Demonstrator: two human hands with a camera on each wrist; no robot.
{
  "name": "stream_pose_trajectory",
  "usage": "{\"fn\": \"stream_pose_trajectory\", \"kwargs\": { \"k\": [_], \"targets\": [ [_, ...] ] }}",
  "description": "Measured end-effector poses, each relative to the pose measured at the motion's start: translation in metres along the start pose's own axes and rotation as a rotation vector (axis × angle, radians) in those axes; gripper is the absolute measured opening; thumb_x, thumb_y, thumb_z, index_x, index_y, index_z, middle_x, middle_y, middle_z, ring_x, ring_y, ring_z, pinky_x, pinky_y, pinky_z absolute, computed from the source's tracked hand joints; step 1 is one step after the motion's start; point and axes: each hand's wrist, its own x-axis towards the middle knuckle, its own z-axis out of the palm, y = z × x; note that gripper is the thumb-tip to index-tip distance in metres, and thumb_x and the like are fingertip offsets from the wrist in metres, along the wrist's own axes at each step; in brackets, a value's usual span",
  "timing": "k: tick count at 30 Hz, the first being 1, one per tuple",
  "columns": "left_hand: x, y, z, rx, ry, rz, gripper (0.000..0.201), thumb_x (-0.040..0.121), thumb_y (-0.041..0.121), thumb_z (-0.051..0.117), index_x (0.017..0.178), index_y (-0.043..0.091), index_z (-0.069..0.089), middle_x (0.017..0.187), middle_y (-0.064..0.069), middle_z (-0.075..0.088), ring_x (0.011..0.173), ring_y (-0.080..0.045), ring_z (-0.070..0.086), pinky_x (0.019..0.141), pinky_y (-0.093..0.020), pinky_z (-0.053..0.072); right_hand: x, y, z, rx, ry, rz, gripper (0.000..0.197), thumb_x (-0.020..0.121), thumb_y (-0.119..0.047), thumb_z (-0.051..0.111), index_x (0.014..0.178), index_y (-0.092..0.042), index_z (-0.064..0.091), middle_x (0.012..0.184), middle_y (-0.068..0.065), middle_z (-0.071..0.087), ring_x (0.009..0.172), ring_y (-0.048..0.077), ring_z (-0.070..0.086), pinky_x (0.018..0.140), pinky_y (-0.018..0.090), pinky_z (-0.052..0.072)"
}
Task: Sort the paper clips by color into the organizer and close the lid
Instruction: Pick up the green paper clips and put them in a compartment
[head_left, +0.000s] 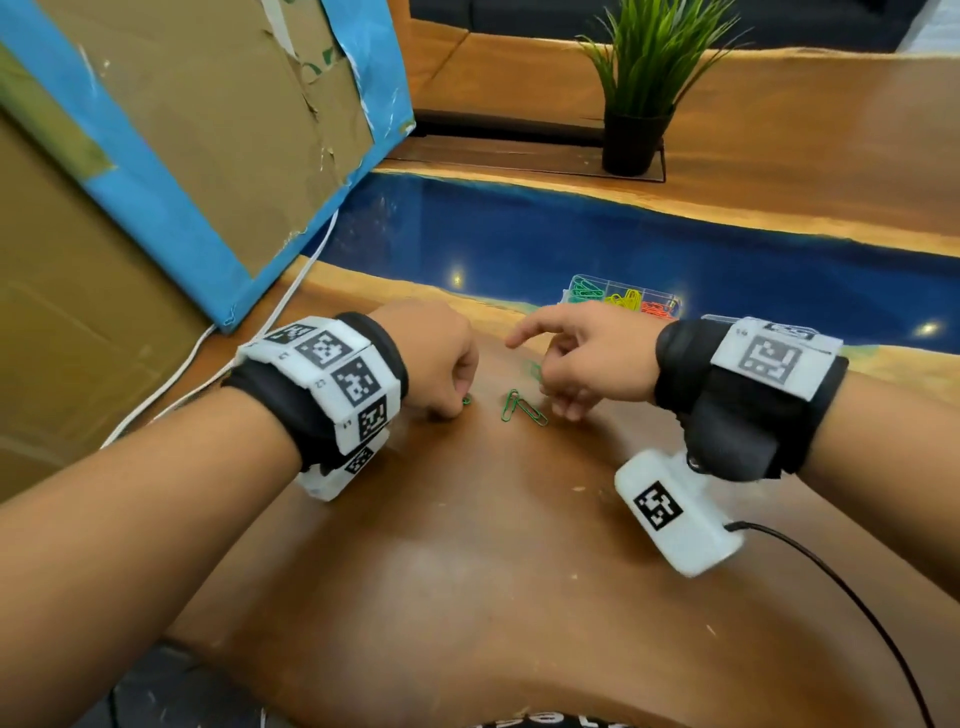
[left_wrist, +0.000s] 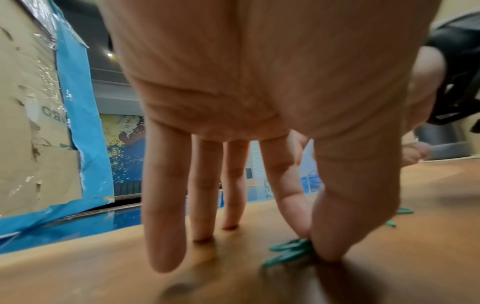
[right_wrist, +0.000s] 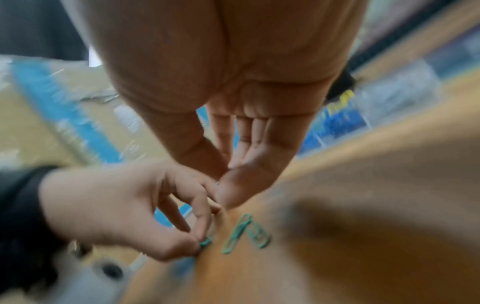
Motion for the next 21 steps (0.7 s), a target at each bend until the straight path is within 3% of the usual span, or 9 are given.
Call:
{"fn": "stream_pose_trajectory", "kwargs": {
  "k": [3, 5, 6, 8, 10, 12, 16, 19, 21],
  "targets": [
    [0.001, -0.001, 0.001, -0.035, -0.015, -0.006, 0.004, 0.070, 0.026, 0.069, 0.069, 0.023, 0.068, 0.076, 0.006, 0.070, 0.074, -0.012, 0.063, 0.071, -0.030, 0.057, 0.005, -0.002, 0.002, 0.264, 0.011, 0.125, 0.028, 0.086, 0.004, 0.033, 0.085, -0.013, 0.054, 0.066, 0.008, 0.047, 0.053, 0.020, 0.053, 0.043, 0.021, 0.047],
    [0.000, -0.004, 0.000, -0.102, -0.031, -0.029, 0.005, 0.070, 0.026, 0.070, 0.070, 0.021, 0.069, 0.075, 0.005, 0.071, 0.073, -0.011, 0.065, 0.069, -0.028, 0.057, 0.008, -0.003, 0.003, 0.306, 0.035, 0.177, 0.019, 0.086, -0.001, 0.034, 0.077, -0.012, 0.047, 0.066, 0.006, 0.043, 0.051, 0.019, 0.047, 0.043, 0.021, 0.039],
    [0.000, -0.005, -0.001, -0.138, -0.028, -0.040, 0.006, 0.069, 0.026, 0.071, 0.069, 0.021, 0.069, 0.073, 0.005, 0.071, 0.072, -0.012, 0.065, 0.068, -0.027, 0.056, 0.010, -0.003, 0.004, 0.262, 0.050, 0.184, 0.015, 0.086, -0.006, 0.037, 0.076, -0.013, 0.045, 0.066, 0.006, 0.042, 0.053, 0.020, 0.045, 0.046, 0.023, 0.036],
    [-0.001, -0.008, -0.002, -0.195, -0.003, -0.064, 0.006, 0.069, 0.024, 0.071, 0.068, 0.020, 0.068, 0.070, 0.005, 0.069, 0.069, -0.011, 0.064, 0.063, -0.025, 0.054, 0.010, -0.003, 0.007, -0.068, 0.096, 0.145, 0.011, 0.086, -0.021, 0.048, 0.078, -0.014, 0.051, 0.071, 0.006, 0.049, 0.061, 0.022, 0.048, 0.054, 0.025, 0.039],
    [-0.002, -0.009, -0.005, -0.228, 0.047, -0.090, 0.007, 0.071, 0.023, 0.071, 0.067, 0.019, 0.067, 0.070, 0.006, 0.069, 0.069, -0.010, 0.062, 0.062, -0.023, 0.051, 0.009, -0.002, 0.012, -0.506, 0.120, 0.087, 0.020, 0.083, -0.034, 0.058, 0.087, -0.015, 0.061, 0.083, 0.003, 0.060, 0.078, 0.022, 0.058, 0.069, 0.028, 0.047],
    [-0.002, -0.006, -0.006, -0.246, 0.112, -0.097, 0.009, 0.071, 0.023, 0.070, 0.067, 0.019, 0.064, 0.074, 0.006, 0.068, 0.073, -0.010, 0.062, 0.064, -0.025, 0.052, 0.009, -0.002, 0.018, -0.728, 0.123, 0.062, 0.027, 0.083, -0.038, 0.060, 0.096, -0.015, 0.066, 0.096, 0.003, 0.066, 0.093, 0.023, 0.062, 0.077, 0.029, 0.050],
    [0.000, 0.003, -0.004, -0.344, 0.120, -0.070, 0.009, 0.072, 0.013, 0.067, 0.071, 0.017, 0.059, 0.065, 0.006, 0.064, 0.064, -0.014, 0.064, 0.063, -0.028, 0.055, 0.011, -0.003, 0.018, -0.794, 0.114, 0.057, 0.021, 0.086, -0.024, 0.055, 0.100, -0.011, 0.064, 0.102, 0.007, 0.067, 0.094, 0.026, 0.064, 0.081, 0.032, 0.054],
    [0.002, 0.009, 0.002, -0.538, 0.090, -0.063, 0.016, 0.077, 0.003, 0.059, 0.089, 0.013, 0.057, 0.068, -0.003, 0.068, 0.067, -0.027, 0.071, 0.067, -0.034, 0.059, 0.008, -0.002, 0.014, -0.835, 0.066, 0.098, 0.022, 0.084, -0.028, 0.059, 0.098, -0.013, 0.065, 0.096, 0.004, 0.066, 0.092, 0.024, 0.064, 0.078, 0.030, 0.054],
    [0.004, 0.011, 0.005, -0.619, 0.048, -0.090, 0.020, 0.084, 0.003, 0.052, 0.100, 0.014, 0.054, 0.072, -0.006, 0.065, 0.063, -0.028, 0.068, 0.068, -0.035, 0.058, 0.005, 0.001, 0.010, -0.853, 0.032, 0.124, 0.025, 0.081, -0.034, 0.060, 0.095, -0.014, 0.066, 0.092, 0.003, 0.066, 0.089, 0.023, 0.064, 0.075, 0.029, 0.052]
  ]
}}
